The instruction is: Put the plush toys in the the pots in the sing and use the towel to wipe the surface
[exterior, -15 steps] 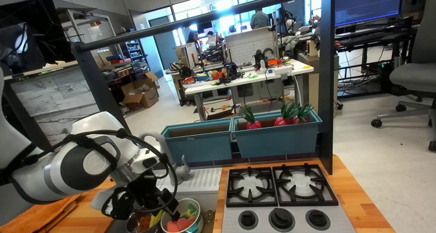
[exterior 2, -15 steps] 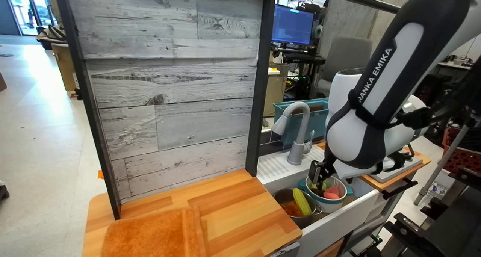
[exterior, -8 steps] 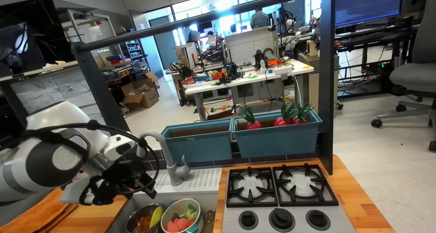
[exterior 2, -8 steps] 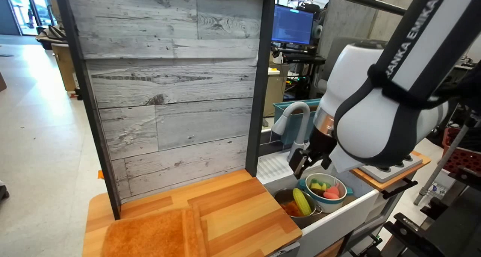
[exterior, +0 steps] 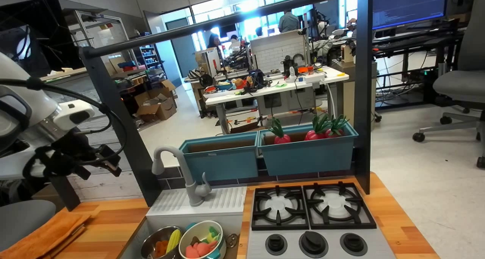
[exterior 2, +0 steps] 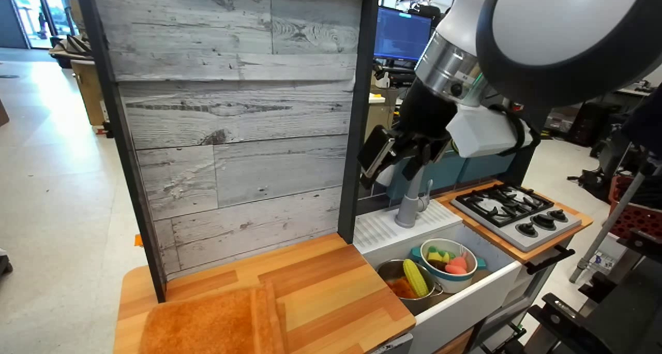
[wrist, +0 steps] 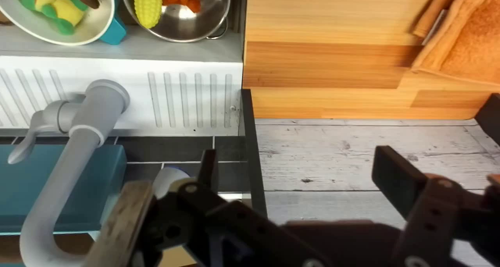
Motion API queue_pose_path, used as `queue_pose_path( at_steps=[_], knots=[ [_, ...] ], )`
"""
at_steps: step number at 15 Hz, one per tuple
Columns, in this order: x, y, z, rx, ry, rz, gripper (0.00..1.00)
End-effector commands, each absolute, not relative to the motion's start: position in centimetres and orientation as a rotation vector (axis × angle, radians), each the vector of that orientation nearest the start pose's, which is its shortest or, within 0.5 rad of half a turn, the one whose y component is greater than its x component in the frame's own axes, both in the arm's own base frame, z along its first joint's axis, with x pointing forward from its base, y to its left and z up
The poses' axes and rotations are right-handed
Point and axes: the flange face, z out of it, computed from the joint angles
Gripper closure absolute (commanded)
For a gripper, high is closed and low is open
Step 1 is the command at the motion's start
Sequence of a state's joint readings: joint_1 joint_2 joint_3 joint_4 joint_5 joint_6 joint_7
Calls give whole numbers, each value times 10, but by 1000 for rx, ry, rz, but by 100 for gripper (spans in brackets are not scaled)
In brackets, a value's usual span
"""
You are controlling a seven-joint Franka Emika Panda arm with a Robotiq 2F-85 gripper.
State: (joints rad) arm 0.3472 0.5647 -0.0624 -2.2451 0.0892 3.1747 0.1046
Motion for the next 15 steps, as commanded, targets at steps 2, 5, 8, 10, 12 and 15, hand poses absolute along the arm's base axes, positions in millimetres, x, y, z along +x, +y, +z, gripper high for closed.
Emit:
queue_pose_path(
  at_steps=[2, 5, 8, 10, 12, 15],
  knots=[
    [541, 142, 142, -3048, -152, -540, 0],
    [538, 142, 105, -3041, -175, -237, 0],
    [547, 157, 85, -2956, -194, 14, 0],
    [557, 168, 80, -2916, -146, 192, 0],
    [569, 179, 82, -2889, -112, 248, 0],
    [565, 176, 83, -2913, -125, 220, 0]
  ],
)
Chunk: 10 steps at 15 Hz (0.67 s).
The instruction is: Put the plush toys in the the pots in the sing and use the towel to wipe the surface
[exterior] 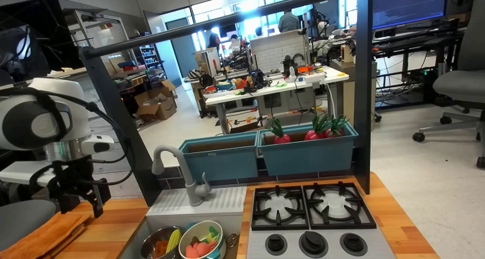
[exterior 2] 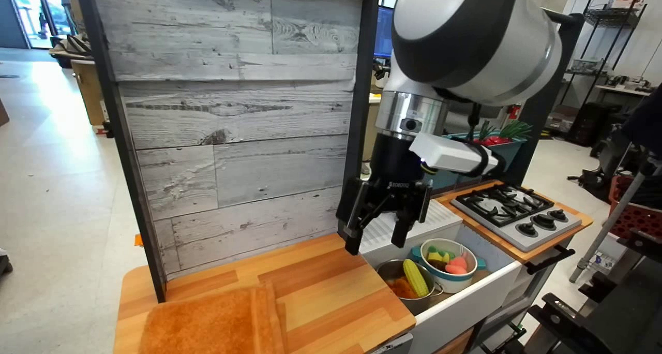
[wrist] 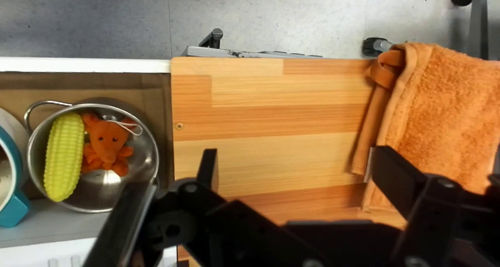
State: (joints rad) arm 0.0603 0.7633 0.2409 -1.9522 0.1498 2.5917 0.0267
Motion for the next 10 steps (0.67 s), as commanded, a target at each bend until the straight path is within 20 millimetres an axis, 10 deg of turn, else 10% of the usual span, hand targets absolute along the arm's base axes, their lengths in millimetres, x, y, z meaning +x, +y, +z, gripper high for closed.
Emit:
queue_pose_path(
  at_steps=[1, 5, 10],
  knots=[
    [567, 178, 83, -2909, -125, 223, 0],
    [564, 178, 78, -2965, -147, 184, 0],
    [572, 261, 101, -3055, -433, 46, 0]
  ],
)
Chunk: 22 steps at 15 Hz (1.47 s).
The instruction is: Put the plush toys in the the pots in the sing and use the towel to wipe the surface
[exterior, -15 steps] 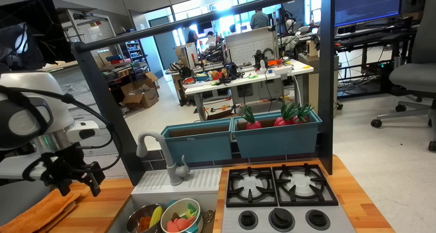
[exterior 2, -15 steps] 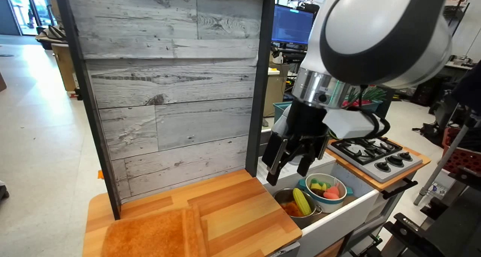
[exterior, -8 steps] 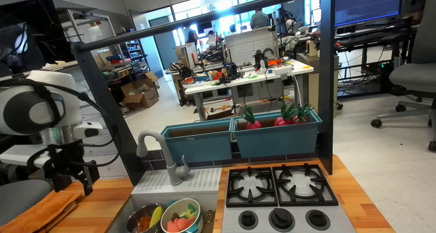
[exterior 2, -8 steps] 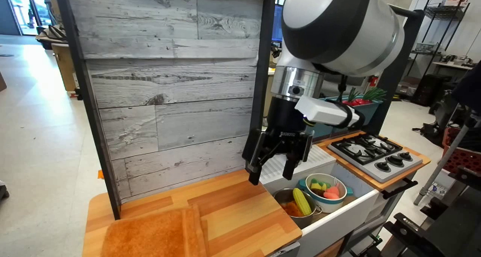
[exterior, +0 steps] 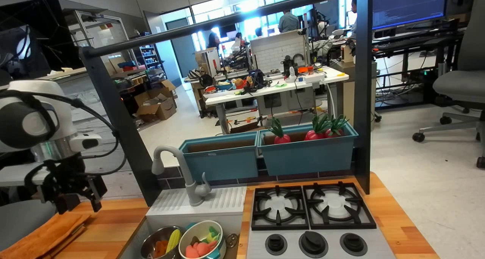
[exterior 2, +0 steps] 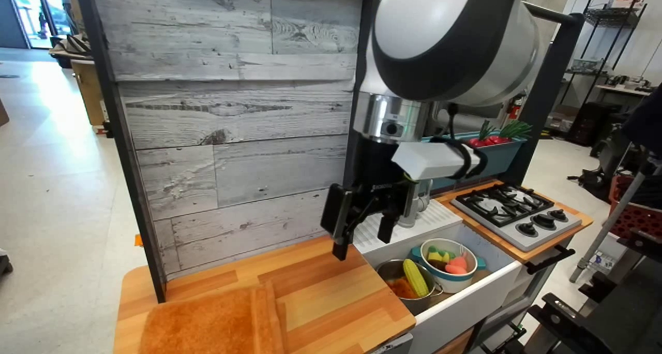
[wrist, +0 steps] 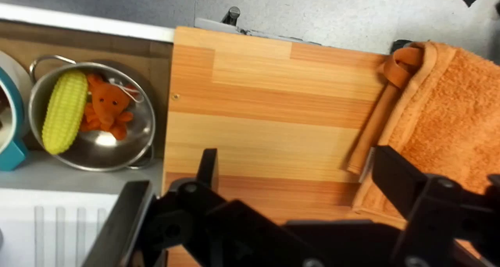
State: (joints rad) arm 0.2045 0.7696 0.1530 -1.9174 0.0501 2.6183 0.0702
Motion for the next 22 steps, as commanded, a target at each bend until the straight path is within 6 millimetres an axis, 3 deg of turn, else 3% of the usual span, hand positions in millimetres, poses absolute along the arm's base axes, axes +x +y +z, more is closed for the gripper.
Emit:
queue_pose_path(
  at_steps=[1, 3, 6, 11, 12, 14, 16, 18, 20, 22],
  knots=[
    [575, 284, 102, -3059, -481, 24, 0],
    [580, 327, 103, -3047, -542, -21, 0],
    [590, 380, 85, -2973, -616, -98, 0],
    [583, 420, 5, -2944, -687, -92, 0],
    [575, 407, 31, -2956, -644, -56, 0],
    [573, 414, 3, -2952, -655, -49, 0],
    [576, 416, -4, -2949, -655, -58, 0],
    [570, 402, -15, -2974, -617, 17, 0],
    [566, 374, -36, -3033, -517, 90, 0],
    [563, 330, -54, -3091, -369, 179, 0]
  ],
)
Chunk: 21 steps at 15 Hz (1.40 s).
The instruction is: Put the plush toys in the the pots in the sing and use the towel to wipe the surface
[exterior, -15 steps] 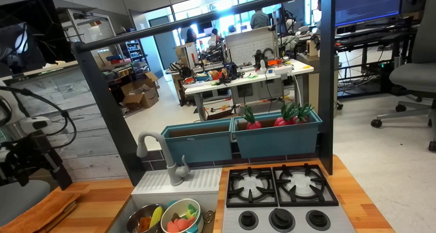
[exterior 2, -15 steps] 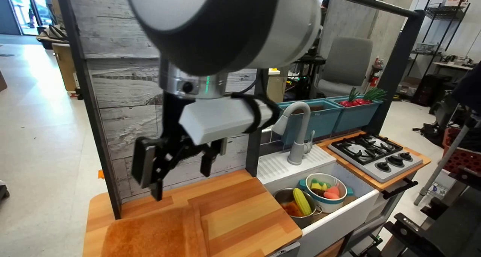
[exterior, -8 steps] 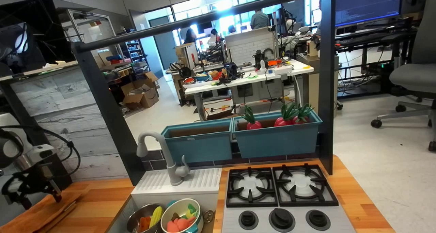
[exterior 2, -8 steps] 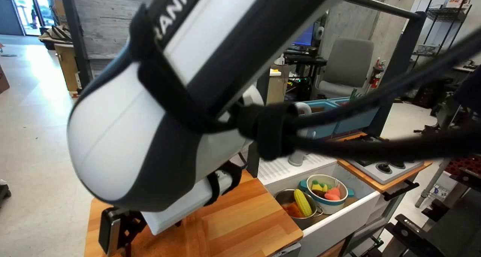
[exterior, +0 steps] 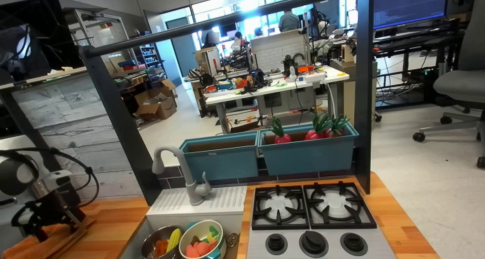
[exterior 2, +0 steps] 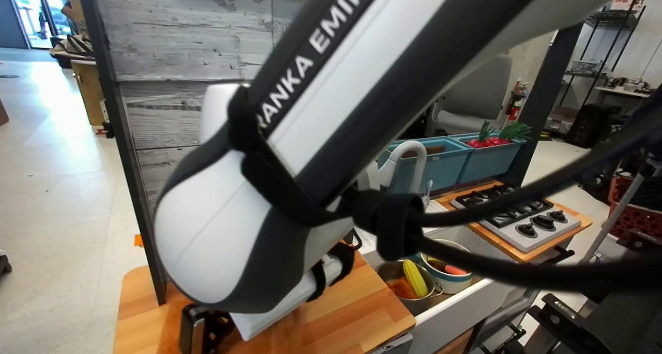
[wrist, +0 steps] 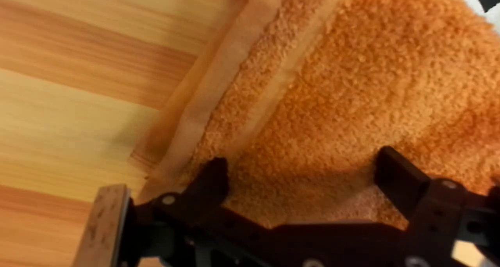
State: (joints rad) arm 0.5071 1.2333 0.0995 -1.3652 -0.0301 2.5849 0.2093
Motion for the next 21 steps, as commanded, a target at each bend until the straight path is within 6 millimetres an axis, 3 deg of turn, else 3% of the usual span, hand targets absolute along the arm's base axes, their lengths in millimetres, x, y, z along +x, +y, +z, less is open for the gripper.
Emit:
queue_pose_path(
  at_steps=[1, 3, 5, 7, 8, 10, 11, 12, 15, 19, 20, 21],
  knots=[
    [565, 310, -58, -3115, -291, 183, 0],
    [576, 254, -63, -3160, -120, 169, 0],
    [587, 207, -55, -3185, 53, 153, 0],
    [593, 175, -52, -3193, 230, 142, 0],
    [595, 172, -53, -3181, 255, 138, 0],
    [594, 188, -56, -3152, 217, 109, 0],
    [592, 203, -56, -3142, 179, 91, 0],
    [590, 231, -56, -3140, 98, 58, 0],
    [584, 266, -47, -3168, -39, 20, 0],
    [582, 276, -30, -3231, -137, -18, 0],
    [583, 278, -26, -3237, -144, -57, 25],
    [582, 279, -21, -3242, -150, -60, 26]
  ],
)
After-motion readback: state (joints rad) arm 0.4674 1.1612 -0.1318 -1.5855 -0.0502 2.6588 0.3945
